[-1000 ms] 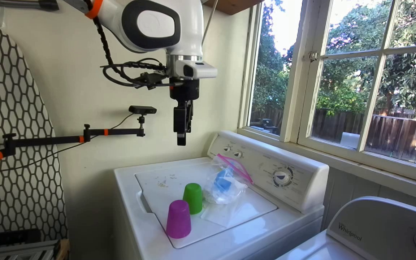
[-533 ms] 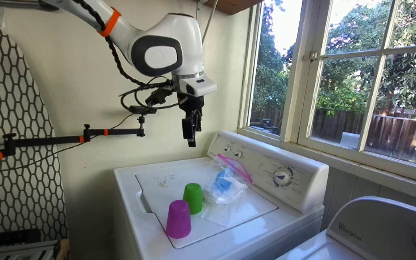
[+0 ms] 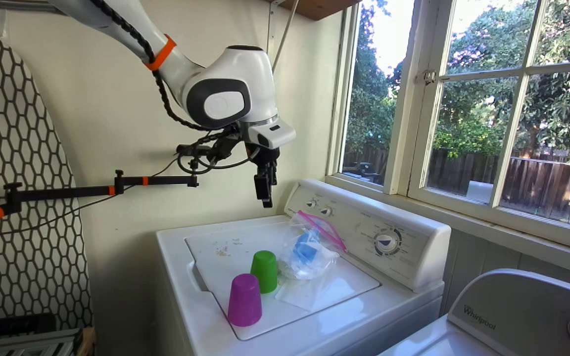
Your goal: Take the blue measuring cup out of the clear plastic bag.
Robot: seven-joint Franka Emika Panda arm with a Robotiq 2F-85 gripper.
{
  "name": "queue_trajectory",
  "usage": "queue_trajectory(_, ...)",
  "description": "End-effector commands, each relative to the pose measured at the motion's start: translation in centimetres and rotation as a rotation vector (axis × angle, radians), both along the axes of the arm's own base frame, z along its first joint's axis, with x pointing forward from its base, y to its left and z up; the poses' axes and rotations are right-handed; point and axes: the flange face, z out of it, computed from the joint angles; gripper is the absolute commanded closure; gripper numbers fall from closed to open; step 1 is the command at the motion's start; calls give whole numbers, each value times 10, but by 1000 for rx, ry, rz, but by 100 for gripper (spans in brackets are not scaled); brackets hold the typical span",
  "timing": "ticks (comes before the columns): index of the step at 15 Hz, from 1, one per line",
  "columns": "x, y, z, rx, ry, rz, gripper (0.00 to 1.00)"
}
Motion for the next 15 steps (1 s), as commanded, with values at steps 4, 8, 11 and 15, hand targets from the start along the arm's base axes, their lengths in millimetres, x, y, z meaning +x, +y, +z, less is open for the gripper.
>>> queue_trajectory(4,3,3,3,35,23,-7,0)
queue_trajectory(8,19,5,15,172,-15,58,0)
queue_trajectory(11,43,-12,31,218,-84,96,0)
queue_trajectory(15,82,-37,50,285,-175,151,0)
